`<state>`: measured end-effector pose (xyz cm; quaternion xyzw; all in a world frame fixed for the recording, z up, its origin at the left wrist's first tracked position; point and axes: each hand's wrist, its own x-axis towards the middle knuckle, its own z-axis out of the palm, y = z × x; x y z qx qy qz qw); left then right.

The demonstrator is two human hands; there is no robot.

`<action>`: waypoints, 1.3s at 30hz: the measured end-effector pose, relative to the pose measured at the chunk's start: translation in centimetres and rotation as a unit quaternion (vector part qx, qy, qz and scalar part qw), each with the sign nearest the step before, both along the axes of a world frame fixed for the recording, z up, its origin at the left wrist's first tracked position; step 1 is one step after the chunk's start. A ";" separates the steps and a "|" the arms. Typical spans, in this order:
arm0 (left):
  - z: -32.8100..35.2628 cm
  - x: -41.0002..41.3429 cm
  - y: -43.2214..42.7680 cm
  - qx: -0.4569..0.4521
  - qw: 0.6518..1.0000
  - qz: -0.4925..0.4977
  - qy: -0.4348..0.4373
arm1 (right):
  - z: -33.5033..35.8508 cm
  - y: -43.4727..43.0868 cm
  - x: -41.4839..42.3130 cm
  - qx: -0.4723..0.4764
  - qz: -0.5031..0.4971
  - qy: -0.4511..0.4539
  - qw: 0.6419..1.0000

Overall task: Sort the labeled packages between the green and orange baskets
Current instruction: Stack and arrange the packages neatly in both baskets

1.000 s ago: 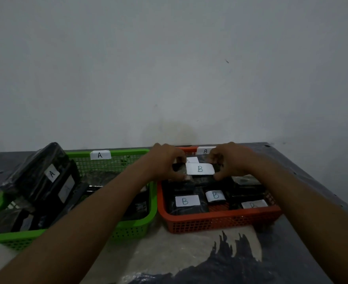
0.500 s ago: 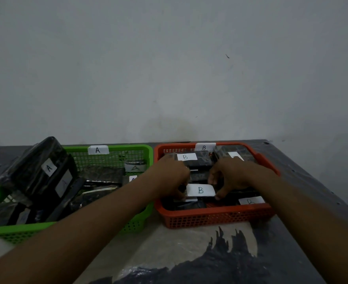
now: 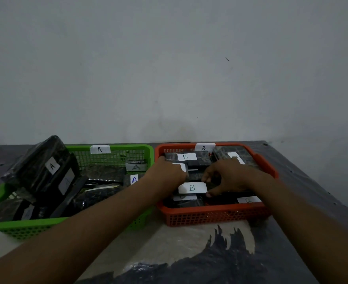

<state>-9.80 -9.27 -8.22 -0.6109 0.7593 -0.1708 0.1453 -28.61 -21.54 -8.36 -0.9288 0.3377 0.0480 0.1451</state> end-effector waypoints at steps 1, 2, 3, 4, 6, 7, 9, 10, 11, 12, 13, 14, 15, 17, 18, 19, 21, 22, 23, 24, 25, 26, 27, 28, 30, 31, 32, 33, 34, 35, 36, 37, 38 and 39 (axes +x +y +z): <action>0.1 0.0 0.1 0.000 1.000 0.005 0.002 | -0.1 0.0 0.0 -0.002 -0.001 -0.007 1.000; 0.2 0.1 0.2 -0.002 1.000 0.008 0.004 | -0.2 0.1 0.1 -0.006 -0.001 -0.011 1.000; 0.3 0.1 0.4 -0.004 1.000 0.009 0.003 | -0.2 0.2 0.2 -0.012 -0.002 -0.012 1.000; 0.3 0.2 0.4 -0.007 1.000 0.008 0.001 | -0.2 0.3 0.2 -0.019 -0.003 -0.011 1.000; 0.2 0.3 0.4 -0.008 1.000 0.009 0.005 | -0.1 0.6 0.3 -0.024 -0.004 -0.007 1.000; 0.2 0.3 0.4 -0.002 1.000 0.013 0.009 | 0.0 0.7 0.3 -0.025 -0.005 -0.006 1.000; 0.3 0.3 0.4 0.008 1.000 0.015 0.015 | 0.1 1.0 0.2 -0.027 -0.004 -0.008 1.000; 0.3 0.5 0.4 0.008 1.000 0.010 0.020 | 0.2 1.2 0.1 -0.026 -0.004 -0.011 1.000; 0.3 0.7 0.5 0.007 1.000 0.002 0.030 | 0.3 1.4 0.0 -0.024 -0.005 -0.014 1.000; 0.3 1.0 0.7 0.005 0.999 -0.008 0.049 | 0.4 1.6 0.0 -0.025 -0.006 -0.019 0.999; 0.4 1.3 1.1 -0.001 0.997 -0.020 0.079 | 0.5 1.8 0.0 -0.032 -0.005 -0.028 0.999; 0.4 1.8 1.6 -0.015 0.992 -0.035 0.122 | 0.6 2.1 0.2 -0.042 -0.002 -0.043 0.998; 0.5 2.2 2.3 -0.037 0.983 -0.050 0.175 | 0.7 2.5 0.4 -0.049 0.002 -0.071 0.996; 0.4 3.2 4.0 -0.085 0.957 -0.064 0.271 | 0.6 3.5 1.5 -0.052 0.021 -0.158 0.986; 0.3 3.9 4.9 -0.107 0.944 -0.064 0.304 | 0.6 4.2 2.3 -0.050 0.037 -0.196 0.979; 0.0 4.6 5.9 -0.130 0.934 -0.061 0.327 | 0.6 5.0 3.3 -0.047 0.056 -0.226 0.971; -0.5 6.3 8.2 -0.184 0.913 -0.047 0.360 | 0.5 6.8 5.5 -0.043 0.095 -0.273 0.956; -0.8 7.2 9.4 -0.216 0.902 -0.037 0.373 | 0.4 7.6 6.6 -0.046 0.112 -0.292 0.949; -1.1 8.0 10.6 -0.246 0.891 -0.022 0.382 | 0.2 8.3 7.7 -0.047 0.125 -0.305 0.943; -1.4 8.8 11.8 -0.271 0.884 -0.003 0.382 | 0.1 9.0 8.7 -0.042 0.134 -0.312 0.940; -1.8 9.4 12.9 -0.289 0.881 0.019 0.374 | -0.1 9.6 9.6 -0.031 0.139 -0.312 0.939; -2.3 10.0 13.9 -0.300 0.882 0.039 0.363 | -0.4 10.0 10.3 -0.024 0.143 -0.309 0.940; -2.8 10.5 14.7 -0.304 0.884 0.057 0.351 | -0.6 10.3 10.9 -0.024 0.149 -0.302 0.941; -3.4 11.0 15.5 -0.304 0.887 0.073 0.341 | -0.8 10.6 11.5 -0.033 0.156 -0.289 0.944; -4.7 11.5 16.7 -0.310 0.891 0.096 0.319 | -1.1 11.0 12.3 -0.060 0.170 -0.248 0.952; -5.3 11.5 17.1 -0.317 0.892 0.104 0.305 | -1.1 11.0 12.6 -0.070 0.172 -0.226 0.956; -5.8 11.4 17.3 -0.327 0.893 0.110 0.287 | -1.0 11.1 12.8 -0.075 0.170 -0.207 0.960; -6.2 11.2 17.3 -0.337 0.895 0.111 0.271 | -0.9 11.1 13.0 -0.078 0.165 -0.191 0.964; -6.5 11.0 17.3 -0.345 0.896 0.111 0.257 | -0.9 11.0 13.3 -0.081 0.160 -0.178 0.968; -6.6 10.9 17.2 -0.352 0.895 0.111 0.249 | -0.8 11.0 13.5 -0.084 0.157 -0.167 0.970; -6.7 10.9 17.1 -0.358 0.894 0.113 0.244 | -0.8 11.0 13.7 -0.084 0.154 -0.160 0.971; -6.7 11.0 17.0 -0.364 0.892 0.115 0.240 | -0.9 11.1 13.9 -0.081 0.153 -0.157 0.972; -6.8 11.1 16.9 -0.369 0.891 0.116 0.236 | -0.9 11.2 14.2 -0.077 0.153 -0.156 0.973; -6.9 11.2 16.9 -0.374 0.891 0.117 0.231 | -1.0 11.4 14.5 -0.076 0.157 -0.158 0.972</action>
